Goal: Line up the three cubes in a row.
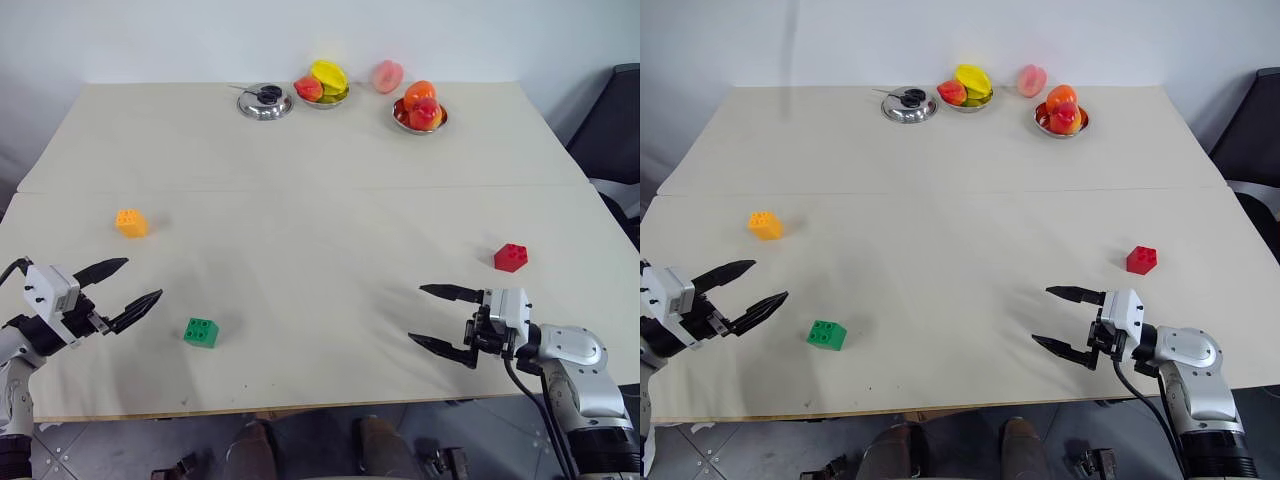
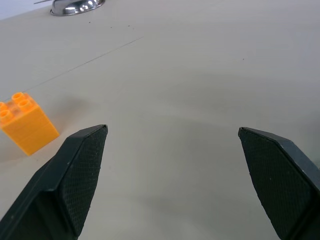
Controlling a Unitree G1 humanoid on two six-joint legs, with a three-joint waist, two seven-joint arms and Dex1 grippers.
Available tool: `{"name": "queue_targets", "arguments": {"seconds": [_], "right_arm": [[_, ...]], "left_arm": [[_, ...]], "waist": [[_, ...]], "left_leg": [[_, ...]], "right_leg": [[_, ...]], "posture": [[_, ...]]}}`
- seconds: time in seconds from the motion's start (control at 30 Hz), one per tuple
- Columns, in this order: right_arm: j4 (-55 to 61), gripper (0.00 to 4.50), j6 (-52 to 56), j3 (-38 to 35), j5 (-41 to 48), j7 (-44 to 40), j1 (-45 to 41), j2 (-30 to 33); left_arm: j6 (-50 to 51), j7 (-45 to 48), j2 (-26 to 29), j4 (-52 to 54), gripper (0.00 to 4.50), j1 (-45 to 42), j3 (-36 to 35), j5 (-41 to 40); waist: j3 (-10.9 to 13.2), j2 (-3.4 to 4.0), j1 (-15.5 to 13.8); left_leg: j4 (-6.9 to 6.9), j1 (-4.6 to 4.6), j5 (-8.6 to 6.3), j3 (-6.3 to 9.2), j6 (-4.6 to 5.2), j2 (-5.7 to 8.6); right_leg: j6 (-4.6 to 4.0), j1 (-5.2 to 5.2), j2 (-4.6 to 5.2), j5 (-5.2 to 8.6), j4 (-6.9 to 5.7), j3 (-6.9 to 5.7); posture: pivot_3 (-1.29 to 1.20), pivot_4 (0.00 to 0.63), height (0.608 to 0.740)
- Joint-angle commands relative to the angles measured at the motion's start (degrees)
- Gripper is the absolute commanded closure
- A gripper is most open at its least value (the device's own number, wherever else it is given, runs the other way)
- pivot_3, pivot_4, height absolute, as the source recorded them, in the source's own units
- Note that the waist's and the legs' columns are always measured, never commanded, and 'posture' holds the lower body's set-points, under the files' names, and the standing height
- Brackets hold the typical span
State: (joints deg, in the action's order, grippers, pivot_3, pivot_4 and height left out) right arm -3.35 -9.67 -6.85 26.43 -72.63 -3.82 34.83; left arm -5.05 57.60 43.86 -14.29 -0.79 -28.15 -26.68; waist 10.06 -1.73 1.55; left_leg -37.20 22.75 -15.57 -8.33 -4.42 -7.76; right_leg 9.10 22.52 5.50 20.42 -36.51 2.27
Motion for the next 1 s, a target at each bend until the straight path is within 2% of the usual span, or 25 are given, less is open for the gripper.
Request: {"name": "queue_targets", "arguments": {"seconds": [0.03, 0.2, 0.3, 0.47, 0.63, 0.8, 1.0], "right_arm": [[0.0, 0.0, -1.2, -0.9, 0.7, -0.3, 0.0, 0.2], [0.8, 0.0, 0.4, -5.6, 3.9, 3.1, 0.1, 0.5], [3.2, 0.0, 3.2, -11.1, 6.8, 6.0, 1.8, 2.3], [6.1, 0.0, 5.3, -22.2, 8.9, 13.4, 9.2, 2.4], [7.8, 0.0, 6.6, -30.3, 7.8, 22.0, 18.7, -0.5], [10.7, 0.0, 10.2, -29.1, 3.7, 29.8, 22.7, -2.3], [18.6, 0.0, 35.1, -25.8, 6.7, 44.0, 15.0, 2.8]], "left_arm": [[-0.2, -0.1, 0.2, 1.6, 0.04, 0.7, -0.5, -0.1], [12.8, -0.9, 0.7, 6.0, 0.04, -2.4, -0.9, -8.2], [15.4, -1.3, -0.2, 12.0, 0.04, -6.1, 1.8, -9.5], [18.3, 2.4, -0.9, 19.9, 0.04, -8.4, 8.8, -10.1], [22.1, 2.2, -3.3, 27.0, 0.04, -9.1, 14.3, -11.6], [22.1, 1.5, -5.2, 29.0, 0.04, -9.4, 18.1, -9.6], [20.4, 2.1, -5.2, 26.4, 0.04, -11.0, 18.4, -7.7]], "waist": [[0.0, 0.0, 0.0], [0.0, 0.0, -0.1], [0.0, 0.0, -0.9], [0.0, 0.0, -1.5], [0.0, 0.0, -1.4], [0.0, 0.01, -0.9], [0.0, 0.02, 0.3]], "left_leg": [[0.0, 0.0, 0.0, 0.0, 0.0, 0.0], [-0.02, 0.0, 0.0, 0.0, 0.0, 0.0], [-0.08, 0.02, 0.0, 0.02, 0.0, 0.0], [-0.04, -0.04, 0.0, 0.02, 0.0, 0.0], [0.01, -0.04, 0.0, 0.02, -0.01, 0.0], [0.04, -0.3, 0.02, -0.03, -0.05, 0.0], [0.0, -0.37, 0.02, -0.08, -0.04, 0.02]], "right_leg": [[0.0, 0.0, 0.0, 0.0, 0.0, 0.0], [0.0, 0.0, 0.0, 0.0, -0.03, 0.0], [0.0, -0.03, 0.01, 0.0, -0.06, 0.0], [0.0, -0.07, 0.0, 0.0, -0.01, 0.02], [-0.01, -0.08, -0.01, 0.0, 0.06, 0.04], [0.0, -0.22, -0.04, 0.0, 0.04, 0.18], [0.0, -0.27, -0.03, 0.0, 0.03, 0.31]], "posture": [[0.0, 0.15, 0.74], [0.0, 0.15, 0.74], [0.0, 0.15, 0.74], [0.0, 0.15, 0.74], [0.0, 0.15, 0.74], [0.0, 0.15, 0.74], [0.0, 0.15, 0.74]]}}
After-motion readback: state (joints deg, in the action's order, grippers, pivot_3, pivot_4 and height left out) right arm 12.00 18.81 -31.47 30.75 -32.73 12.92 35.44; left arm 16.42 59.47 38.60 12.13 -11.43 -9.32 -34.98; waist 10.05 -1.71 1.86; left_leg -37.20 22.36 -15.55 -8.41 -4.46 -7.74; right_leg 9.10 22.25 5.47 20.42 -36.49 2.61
